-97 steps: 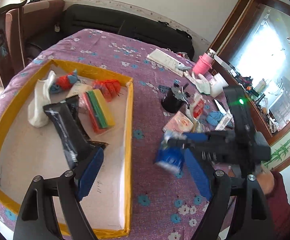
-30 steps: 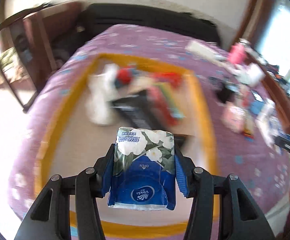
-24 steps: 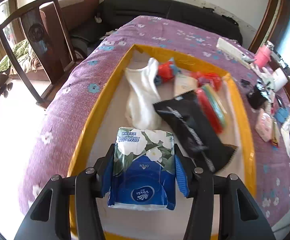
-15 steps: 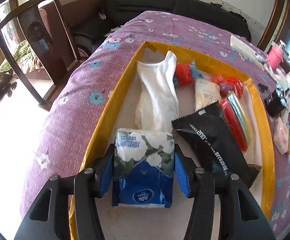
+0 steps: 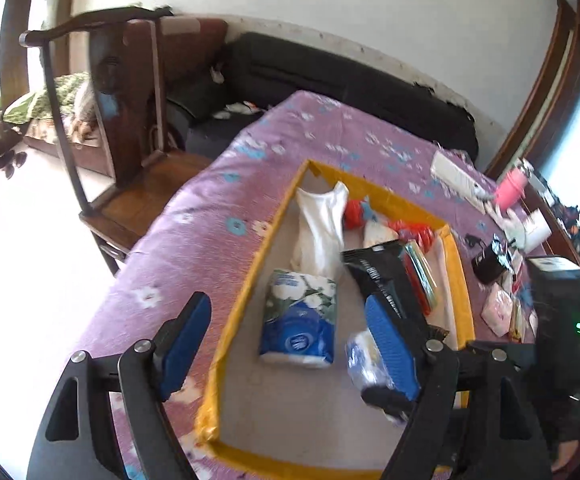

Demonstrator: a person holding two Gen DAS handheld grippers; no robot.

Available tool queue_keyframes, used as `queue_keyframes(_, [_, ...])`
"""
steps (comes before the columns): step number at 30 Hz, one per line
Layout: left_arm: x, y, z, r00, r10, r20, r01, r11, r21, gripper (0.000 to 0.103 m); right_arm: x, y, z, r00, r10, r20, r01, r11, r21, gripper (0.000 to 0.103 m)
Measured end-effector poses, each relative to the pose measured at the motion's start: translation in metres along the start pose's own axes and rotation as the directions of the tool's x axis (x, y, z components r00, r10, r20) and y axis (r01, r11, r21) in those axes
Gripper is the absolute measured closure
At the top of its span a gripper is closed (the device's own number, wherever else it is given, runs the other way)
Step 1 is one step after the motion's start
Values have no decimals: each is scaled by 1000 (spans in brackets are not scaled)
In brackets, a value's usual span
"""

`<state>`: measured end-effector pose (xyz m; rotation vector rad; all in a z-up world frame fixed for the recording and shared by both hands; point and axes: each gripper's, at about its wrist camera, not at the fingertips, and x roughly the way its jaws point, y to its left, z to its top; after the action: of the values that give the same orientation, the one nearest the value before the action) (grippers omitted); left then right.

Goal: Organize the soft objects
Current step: 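Place tissue pack in tray with left tool while right tool drops blue bag there, then grasp pink tissue pack with left tool while right tool grasps striped foam bag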

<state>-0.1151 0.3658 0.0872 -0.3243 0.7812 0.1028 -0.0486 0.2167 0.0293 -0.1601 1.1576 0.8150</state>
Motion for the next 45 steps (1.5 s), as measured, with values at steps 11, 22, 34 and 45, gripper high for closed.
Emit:
queue_keyframes(11, [-26,-25,-13,994,-89,58,90,996,-8,23,-69,-26,-33,979,-91,180,89,996,20,28])
queue_keyframes(22, [-28,-112,-50,976,-218,2,216,971,106,22,-109,-215,-44,912,-400,93,349,874,339,23])
queue_keyframes(34, [-24,-164,-70,975,-216,-54,223,941,254,21,-78,-217,-48,960,-281,16,264,919,292,52])
queue_keyframes(45, [2,-199,-89,958,-242,-152,277,918,285,21,-164,-222,-117,942,-300,151,237,912,335,30])
